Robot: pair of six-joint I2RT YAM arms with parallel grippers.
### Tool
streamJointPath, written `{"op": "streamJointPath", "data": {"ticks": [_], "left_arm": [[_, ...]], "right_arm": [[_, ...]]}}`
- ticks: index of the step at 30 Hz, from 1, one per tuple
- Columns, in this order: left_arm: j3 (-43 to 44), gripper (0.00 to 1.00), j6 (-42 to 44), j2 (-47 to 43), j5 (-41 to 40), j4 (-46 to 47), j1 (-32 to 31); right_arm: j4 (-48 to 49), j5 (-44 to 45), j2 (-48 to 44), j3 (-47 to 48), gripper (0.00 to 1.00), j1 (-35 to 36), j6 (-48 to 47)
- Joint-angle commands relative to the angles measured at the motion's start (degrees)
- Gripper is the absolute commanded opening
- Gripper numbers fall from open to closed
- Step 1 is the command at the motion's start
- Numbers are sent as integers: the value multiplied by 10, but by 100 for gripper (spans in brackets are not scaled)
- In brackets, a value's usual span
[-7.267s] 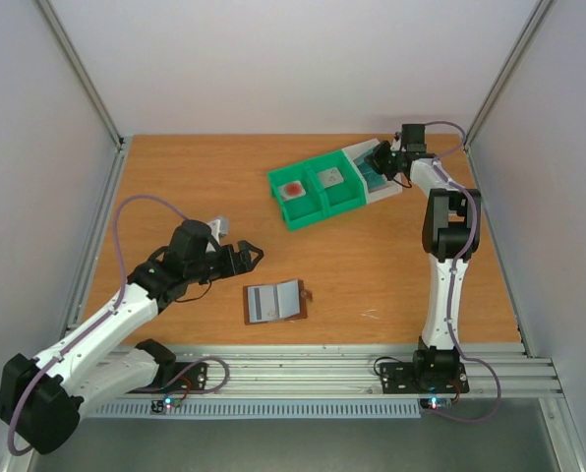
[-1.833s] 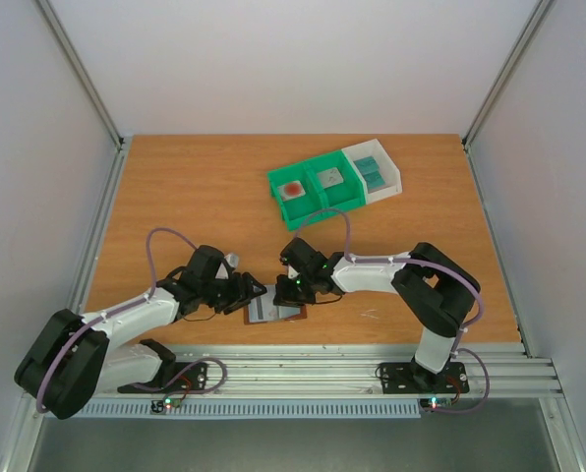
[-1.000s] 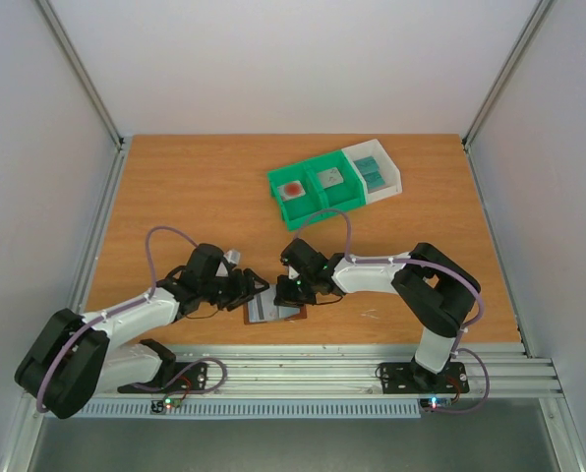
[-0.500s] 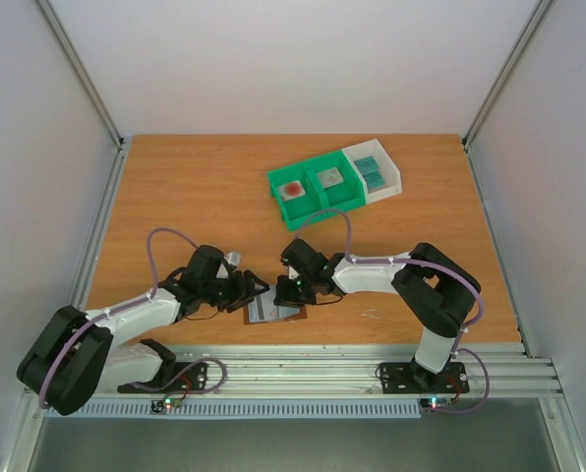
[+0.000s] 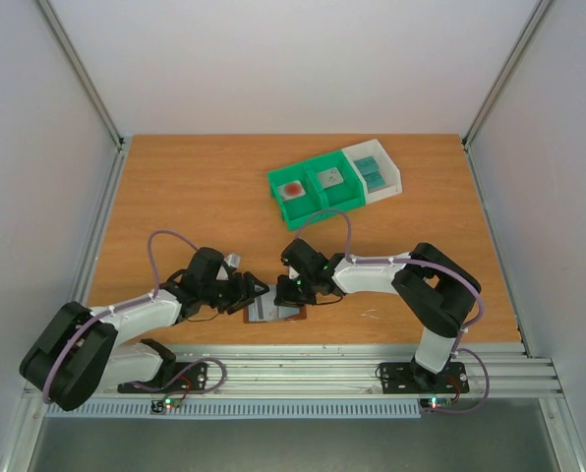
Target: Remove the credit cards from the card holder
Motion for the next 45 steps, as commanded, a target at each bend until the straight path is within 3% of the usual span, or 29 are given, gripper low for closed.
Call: {"op": "streamJointPath", "data": {"ticks": [1,27,40,45], "left_arm": [[-10,66,-4,6,7,31,-1],[-23,65,-69,-10,54,118,-2],[-23,54,-85,-3,61,141,-11],[-23,49,-85,4,55,145,-15]], "right_arm": [[-19,33,3,-16,1,7,6],[28,20,-11,-38,1,7,25],[114,-11,-30,-61,6,6,34],[78,24,-59,-66,12,5,23]]}}
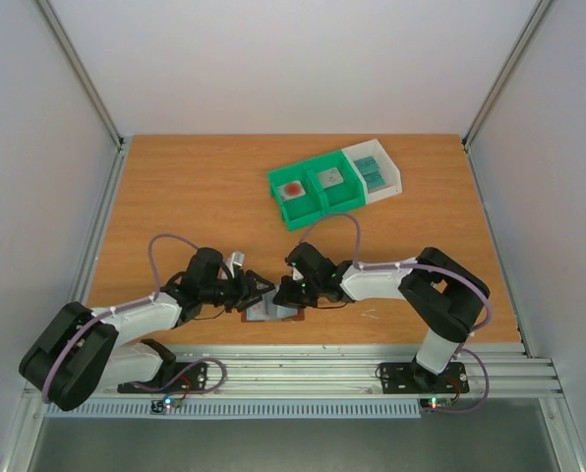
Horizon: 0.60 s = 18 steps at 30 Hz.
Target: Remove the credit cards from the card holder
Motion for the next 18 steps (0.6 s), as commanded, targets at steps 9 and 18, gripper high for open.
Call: {"op": "streamJointPath", "data": {"ticks": [9,18], "left_arm": [[5,35,0,40,14,63,-12],[28,36,6,45,10,53,-23]], "right_arm": [[25,45,-39,-39,13,4,3],[-80,140,-131,-51,14,3,-19]]}}
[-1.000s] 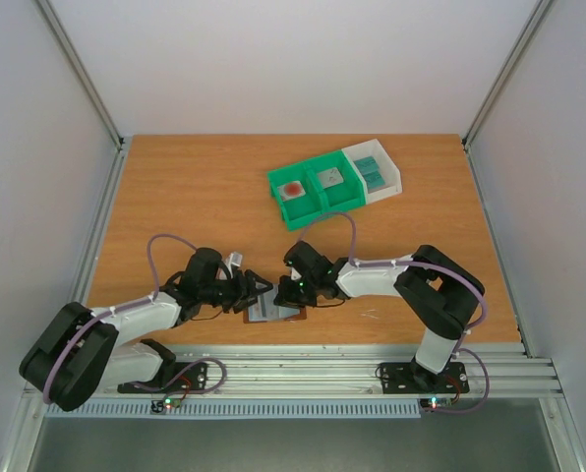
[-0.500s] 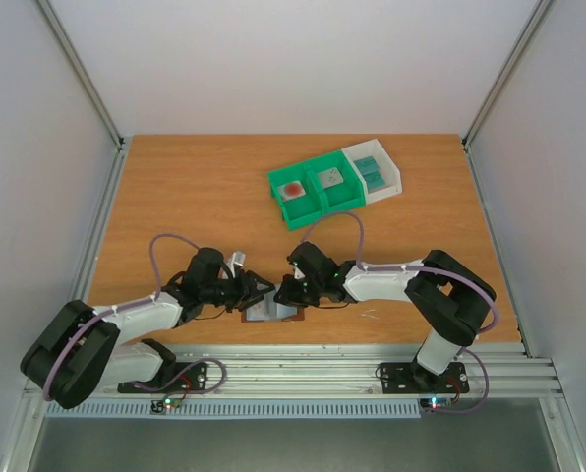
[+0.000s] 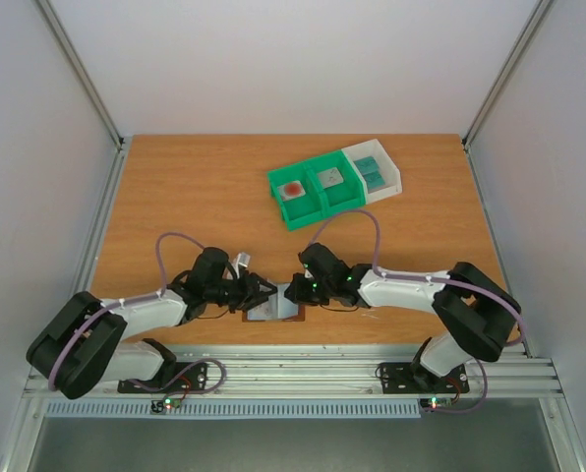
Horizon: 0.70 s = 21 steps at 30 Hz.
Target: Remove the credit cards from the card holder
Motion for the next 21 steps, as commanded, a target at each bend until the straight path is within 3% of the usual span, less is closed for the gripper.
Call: {"op": "streamJointPath", "data": {"ticks": [1,21], "left_arm": [[24,36,10,10,2,33,-10],[39,36,10,40,-9,53,-43]], "right_arm": [[-54,69,-50,-13,14,3,-15],[-99,109,-114,-14,14,4,-18]]}}
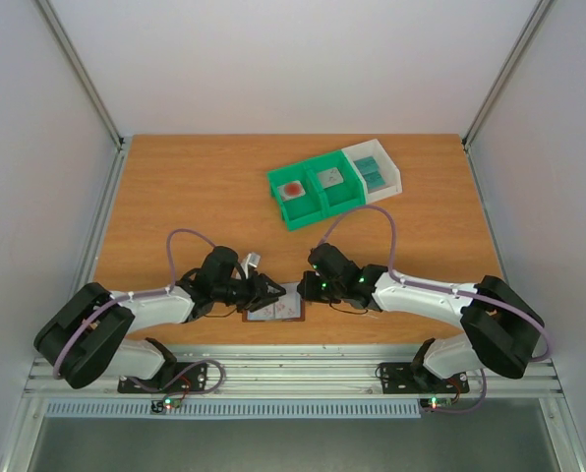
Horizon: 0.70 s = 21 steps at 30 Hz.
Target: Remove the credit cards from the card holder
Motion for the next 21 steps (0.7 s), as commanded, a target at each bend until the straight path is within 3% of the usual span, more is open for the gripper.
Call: {"op": "streamJointPath", "data": {"ticks": [1,6,21], "left_arm": [[9,36,12,2,-12,25,-2],[9,36,37,-6,-48,-34,0],[-8,35,54,15,-55,-28,14]], "right_arm": [[-10,7,-12,2,14,4,-11],[1,-25,-4,20,14,4,-20],[13,-81,82,64,15,4,-28]]}}
